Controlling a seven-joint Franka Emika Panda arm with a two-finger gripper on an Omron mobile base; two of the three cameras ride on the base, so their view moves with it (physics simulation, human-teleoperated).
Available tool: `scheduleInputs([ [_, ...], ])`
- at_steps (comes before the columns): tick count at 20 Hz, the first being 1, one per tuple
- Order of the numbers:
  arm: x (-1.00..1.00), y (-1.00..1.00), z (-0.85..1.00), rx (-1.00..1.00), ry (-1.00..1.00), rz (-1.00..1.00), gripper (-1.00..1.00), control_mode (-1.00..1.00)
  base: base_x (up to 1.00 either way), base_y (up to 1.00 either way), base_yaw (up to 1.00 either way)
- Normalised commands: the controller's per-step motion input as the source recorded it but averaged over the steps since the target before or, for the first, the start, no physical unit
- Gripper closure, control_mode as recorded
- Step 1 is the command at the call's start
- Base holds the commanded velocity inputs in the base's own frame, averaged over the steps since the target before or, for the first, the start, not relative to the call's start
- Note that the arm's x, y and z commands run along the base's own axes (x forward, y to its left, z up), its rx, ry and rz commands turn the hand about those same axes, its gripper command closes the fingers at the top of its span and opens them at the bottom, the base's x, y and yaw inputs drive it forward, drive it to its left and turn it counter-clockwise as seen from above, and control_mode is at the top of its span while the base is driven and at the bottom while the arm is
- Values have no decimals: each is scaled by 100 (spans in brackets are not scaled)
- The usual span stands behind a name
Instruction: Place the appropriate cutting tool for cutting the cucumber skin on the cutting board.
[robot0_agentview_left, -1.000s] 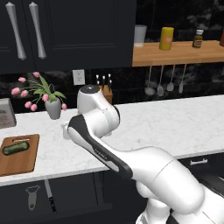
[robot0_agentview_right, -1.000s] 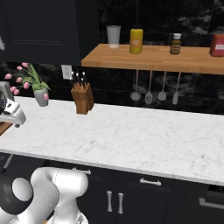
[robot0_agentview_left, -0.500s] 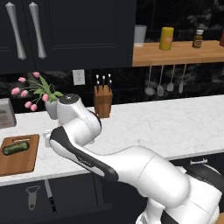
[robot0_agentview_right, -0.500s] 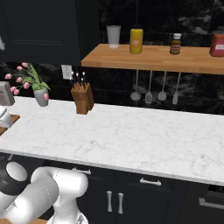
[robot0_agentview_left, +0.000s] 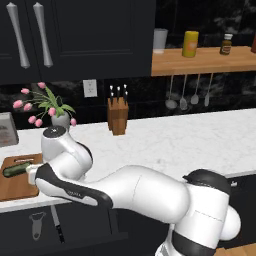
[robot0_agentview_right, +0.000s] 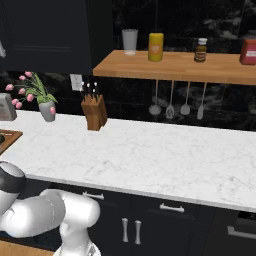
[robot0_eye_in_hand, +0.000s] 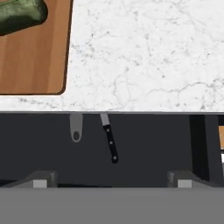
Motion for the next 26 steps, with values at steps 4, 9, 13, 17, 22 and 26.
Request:
scheduleInputs([
  [4,0,68,-49,0,14,0,-100,-100,0,0,0],
  [9,0,42,-49,0,4,0,-100,-100,0,0,0],
  [13,0,20,-47,0,0,0,-100,-100,0,0,0],
  [17,0,18,-52,0,0,0,-100,-100,0,0,0],
  [22,0,14,-33,0,1,0,-100,-100,0,0,0],
  [26,0,18,-31,0,2,0,-100,-100,0,0,0],
])
